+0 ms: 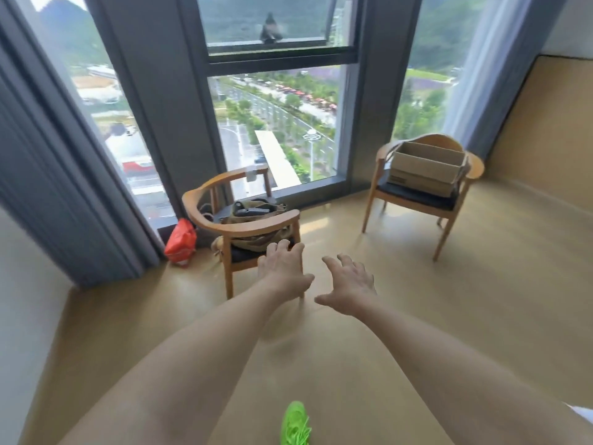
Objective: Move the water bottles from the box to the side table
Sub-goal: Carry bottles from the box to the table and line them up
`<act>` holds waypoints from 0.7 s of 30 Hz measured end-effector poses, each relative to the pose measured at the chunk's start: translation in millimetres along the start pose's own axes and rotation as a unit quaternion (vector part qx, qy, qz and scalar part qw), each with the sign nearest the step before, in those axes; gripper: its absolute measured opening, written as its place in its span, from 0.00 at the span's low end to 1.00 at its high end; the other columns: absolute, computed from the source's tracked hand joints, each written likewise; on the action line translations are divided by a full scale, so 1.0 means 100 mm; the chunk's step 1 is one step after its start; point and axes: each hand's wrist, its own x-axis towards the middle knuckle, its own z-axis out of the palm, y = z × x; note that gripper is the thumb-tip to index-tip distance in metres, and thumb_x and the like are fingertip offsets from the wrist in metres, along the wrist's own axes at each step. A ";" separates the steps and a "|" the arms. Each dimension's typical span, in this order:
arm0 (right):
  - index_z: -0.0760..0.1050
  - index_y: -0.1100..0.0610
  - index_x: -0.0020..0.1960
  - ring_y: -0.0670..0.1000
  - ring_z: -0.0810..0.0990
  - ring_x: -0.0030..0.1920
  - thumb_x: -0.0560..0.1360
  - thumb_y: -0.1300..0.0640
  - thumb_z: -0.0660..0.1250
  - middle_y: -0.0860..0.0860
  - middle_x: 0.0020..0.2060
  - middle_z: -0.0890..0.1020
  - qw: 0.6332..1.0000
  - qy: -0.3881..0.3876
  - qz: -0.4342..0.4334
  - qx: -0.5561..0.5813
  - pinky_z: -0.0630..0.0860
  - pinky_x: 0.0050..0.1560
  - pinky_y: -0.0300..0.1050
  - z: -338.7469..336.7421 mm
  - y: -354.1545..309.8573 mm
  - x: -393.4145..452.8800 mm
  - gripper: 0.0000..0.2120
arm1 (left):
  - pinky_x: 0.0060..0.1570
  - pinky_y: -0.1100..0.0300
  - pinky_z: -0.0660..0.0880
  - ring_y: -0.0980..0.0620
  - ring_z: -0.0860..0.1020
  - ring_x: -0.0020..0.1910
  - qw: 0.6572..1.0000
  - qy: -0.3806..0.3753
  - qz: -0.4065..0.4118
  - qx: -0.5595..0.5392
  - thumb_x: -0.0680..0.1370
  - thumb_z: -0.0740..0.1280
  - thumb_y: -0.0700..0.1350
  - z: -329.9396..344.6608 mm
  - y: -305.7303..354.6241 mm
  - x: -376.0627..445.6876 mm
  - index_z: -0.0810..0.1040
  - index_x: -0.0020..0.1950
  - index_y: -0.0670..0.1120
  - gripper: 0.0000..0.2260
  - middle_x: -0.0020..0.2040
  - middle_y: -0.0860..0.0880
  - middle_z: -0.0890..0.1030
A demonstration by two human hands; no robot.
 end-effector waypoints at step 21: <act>0.56 0.43 0.80 0.57 0.58 0.78 0.73 0.39 0.73 0.51 0.80 0.58 0.968 0.056 0.228 0.085 0.61 0.74 0.56 -0.94 2.10 3.09 0.42 | 0.64 0.43 0.72 0.43 0.66 0.72 0.982 -0.054 0.181 -0.019 0.71 0.72 0.60 0.80 1.80 4.26 0.66 0.77 0.56 0.35 0.73 0.47 0.71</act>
